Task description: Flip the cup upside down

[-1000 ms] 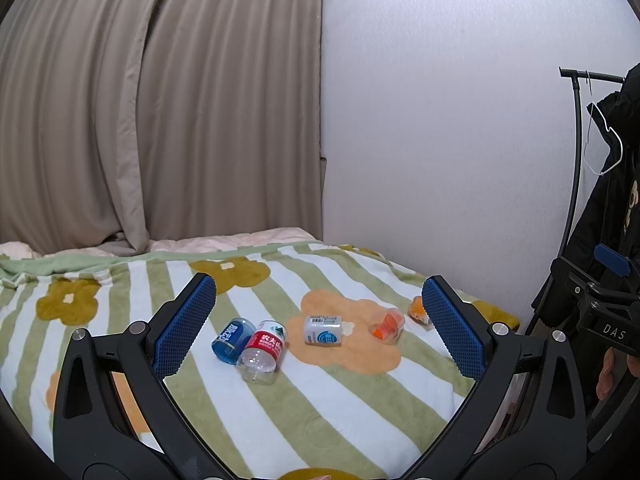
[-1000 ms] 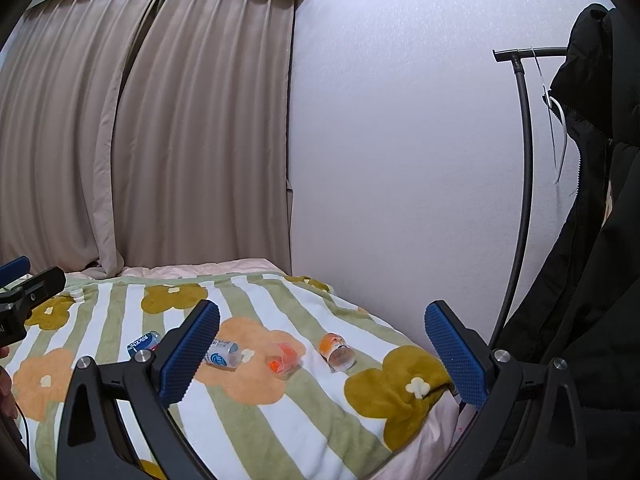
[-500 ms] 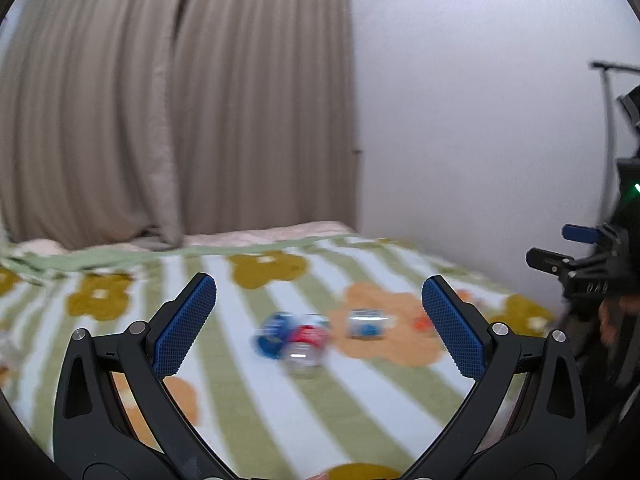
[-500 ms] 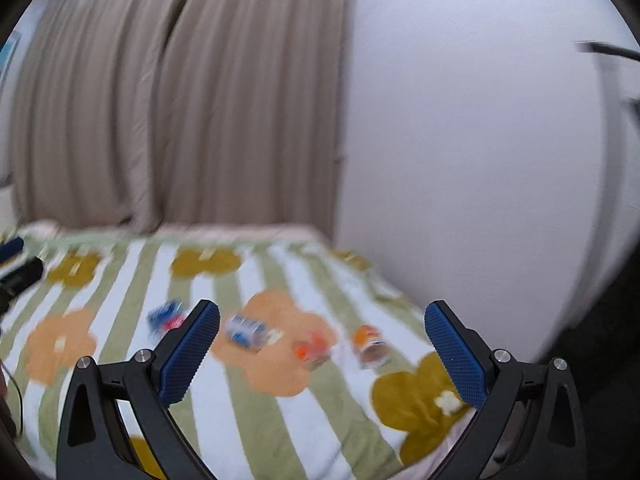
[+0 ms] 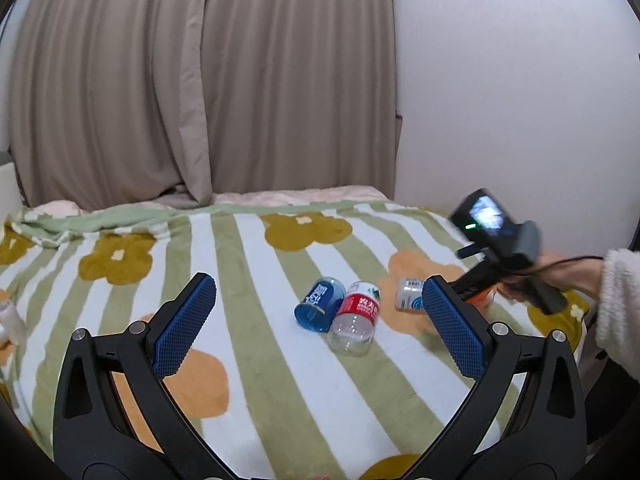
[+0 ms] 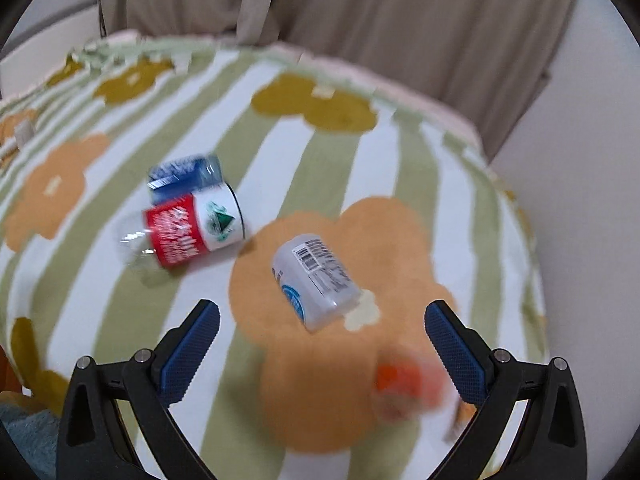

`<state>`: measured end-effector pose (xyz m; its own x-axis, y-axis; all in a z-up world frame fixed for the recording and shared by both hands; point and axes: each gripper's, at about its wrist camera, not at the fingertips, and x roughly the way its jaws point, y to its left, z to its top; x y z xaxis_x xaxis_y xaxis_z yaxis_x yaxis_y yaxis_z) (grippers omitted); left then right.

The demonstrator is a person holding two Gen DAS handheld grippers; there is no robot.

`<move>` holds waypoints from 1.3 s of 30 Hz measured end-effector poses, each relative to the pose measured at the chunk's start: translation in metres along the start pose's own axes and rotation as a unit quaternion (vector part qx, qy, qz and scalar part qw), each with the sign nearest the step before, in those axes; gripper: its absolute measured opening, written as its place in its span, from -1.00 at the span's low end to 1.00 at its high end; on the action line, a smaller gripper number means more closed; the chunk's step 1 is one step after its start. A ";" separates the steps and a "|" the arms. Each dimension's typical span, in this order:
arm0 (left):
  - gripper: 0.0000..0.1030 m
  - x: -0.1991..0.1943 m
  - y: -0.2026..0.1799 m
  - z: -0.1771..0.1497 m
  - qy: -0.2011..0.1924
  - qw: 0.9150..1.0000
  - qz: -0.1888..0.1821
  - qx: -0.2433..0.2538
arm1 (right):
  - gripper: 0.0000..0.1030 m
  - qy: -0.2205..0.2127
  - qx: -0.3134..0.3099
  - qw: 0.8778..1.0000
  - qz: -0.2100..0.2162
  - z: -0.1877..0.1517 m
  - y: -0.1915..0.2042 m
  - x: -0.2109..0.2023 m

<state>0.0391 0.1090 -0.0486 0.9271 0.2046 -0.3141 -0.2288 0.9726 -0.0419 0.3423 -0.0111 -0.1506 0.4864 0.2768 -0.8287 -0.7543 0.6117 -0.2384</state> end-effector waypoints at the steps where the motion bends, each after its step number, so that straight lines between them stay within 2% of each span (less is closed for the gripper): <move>1: 0.99 0.002 0.001 -0.001 0.001 1.000 -0.001 0.000 | 0.99 0.019 -0.010 1.000 0.007 0.005 0.001 0.015; 4: 0.99 0.008 0.004 -0.002 0.004 1.000 -0.005 0.001 | 0.97 0.068 -0.044 0.997 -0.002 0.014 0.006 0.054; 8: 0.99 0.016 0.007 -0.006 0.009 1.000 -0.016 -0.005 | 0.77 0.105 -0.053 0.993 -0.015 0.020 0.002 0.086; 12: 0.99 0.020 0.008 -0.010 0.014 1.000 -0.021 -0.008 | 0.38 0.115 -0.060 0.991 -0.014 0.020 0.003 0.098; 16: 0.99 0.016 0.009 -0.009 0.011 1.000 -0.021 -0.013 | 0.34 0.109 -0.064 0.992 -0.021 0.017 0.013 0.094; 20: 0.99 0.009 0.011 -0.005 0.003 0.999 -0.023 -0.021 | 0.33 0.108 -0.033 0.994 0.010 0.010 0.032 0.059; 25: 0.99 -0.005 0.015 -0.002 -0.004 0.999 -0.021 -0.035 | 0.33 0.093 0.045 0.993 0.061 -0.016 0.073 0.002; 28: 0.99 -0.013 0.019 -0.003 -0.005 0.998 -0.023 -0.050 | 0.33 0.093 0.091 0.988 0.085 -0.031 0.099 -0.005; 33: 0.99 -0.026 0.021 -0.007 -0.006 0.998 -0.021 -0.056 | 0.33 0.110 0.135 0.984 0.049 -0.052 0.133 0.007; 35: 0.99 -0.028 0.021 -0.009 -0.003 0.998 -0.021 -0.057 | 0.33 0.115 0.148 0.982 0.035 -0.057 0.132 0.013; 39: 0.99 -0.027 0.019 -0.011 0.002 0.997 -0.029 -0.066 | 0.36 0.112 0.162 0.980 0.034 -0.059 0.132 0.022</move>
<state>0.0061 0.1203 -0.0516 0.9390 0.1478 -0.3106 -0.2120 0.9597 -0.1843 0.2274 0.0314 -0.2298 0.3031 0.1776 -0.9363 -0.5840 0.8110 -0.0353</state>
